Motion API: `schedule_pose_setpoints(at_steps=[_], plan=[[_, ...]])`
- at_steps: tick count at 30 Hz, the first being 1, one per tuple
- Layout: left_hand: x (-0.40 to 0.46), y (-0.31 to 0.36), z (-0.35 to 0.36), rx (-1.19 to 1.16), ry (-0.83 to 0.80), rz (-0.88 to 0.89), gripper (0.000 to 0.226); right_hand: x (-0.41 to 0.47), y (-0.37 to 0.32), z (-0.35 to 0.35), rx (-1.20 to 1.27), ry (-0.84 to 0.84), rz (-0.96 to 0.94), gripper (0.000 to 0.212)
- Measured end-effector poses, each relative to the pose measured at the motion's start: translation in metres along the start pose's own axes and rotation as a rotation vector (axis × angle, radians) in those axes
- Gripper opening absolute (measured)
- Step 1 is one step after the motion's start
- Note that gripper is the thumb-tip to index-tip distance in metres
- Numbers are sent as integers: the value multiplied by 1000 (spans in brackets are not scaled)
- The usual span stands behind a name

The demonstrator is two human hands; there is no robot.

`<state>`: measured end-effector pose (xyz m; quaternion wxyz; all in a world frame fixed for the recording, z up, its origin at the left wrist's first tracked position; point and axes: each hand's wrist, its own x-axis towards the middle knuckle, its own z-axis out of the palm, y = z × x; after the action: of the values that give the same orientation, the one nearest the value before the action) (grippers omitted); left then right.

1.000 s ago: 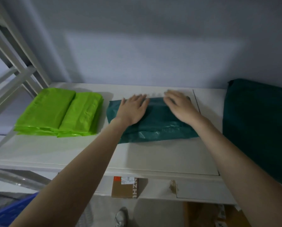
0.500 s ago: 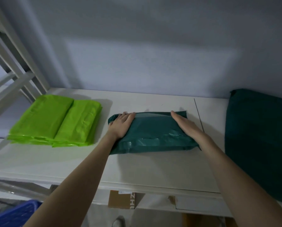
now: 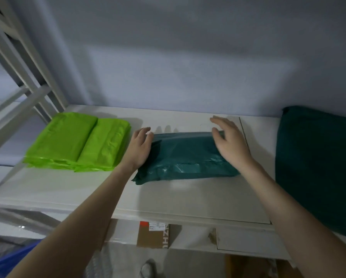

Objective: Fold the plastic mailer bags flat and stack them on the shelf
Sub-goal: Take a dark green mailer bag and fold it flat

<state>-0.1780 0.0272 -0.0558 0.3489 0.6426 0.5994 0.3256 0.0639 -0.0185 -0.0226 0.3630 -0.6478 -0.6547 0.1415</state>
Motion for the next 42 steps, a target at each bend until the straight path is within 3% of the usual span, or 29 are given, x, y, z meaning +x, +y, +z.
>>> schedule_pose_setpoints(at_steps=[6,10,13,17,23,38,42], plan=[[-37,-19,-24,176,106,-159,39,-57,-73,50,-237,-107,-436,38],[-65,-24,-27,-18,21,-331,36,-86,-87,82,-354,-188,-521,35],[-75,-24,-22,-254,-43,-375,36,-96,-87,92,-361,-196,-500,40],[-82,-23,-15,-390,52,-313,35,-103,-86,97,-393,-179,-485,46],[-82,-23,-14,-186,139,-65,13,-97,-76,98,-517,-164,-512,52],[-66,-25,-16,-106,135,-91,11,-106,-34,70,-757,-125,-401,78],[-63,-17,-13,240,154,-8,21,-101,-33,63,-772,-145,-346,76]])
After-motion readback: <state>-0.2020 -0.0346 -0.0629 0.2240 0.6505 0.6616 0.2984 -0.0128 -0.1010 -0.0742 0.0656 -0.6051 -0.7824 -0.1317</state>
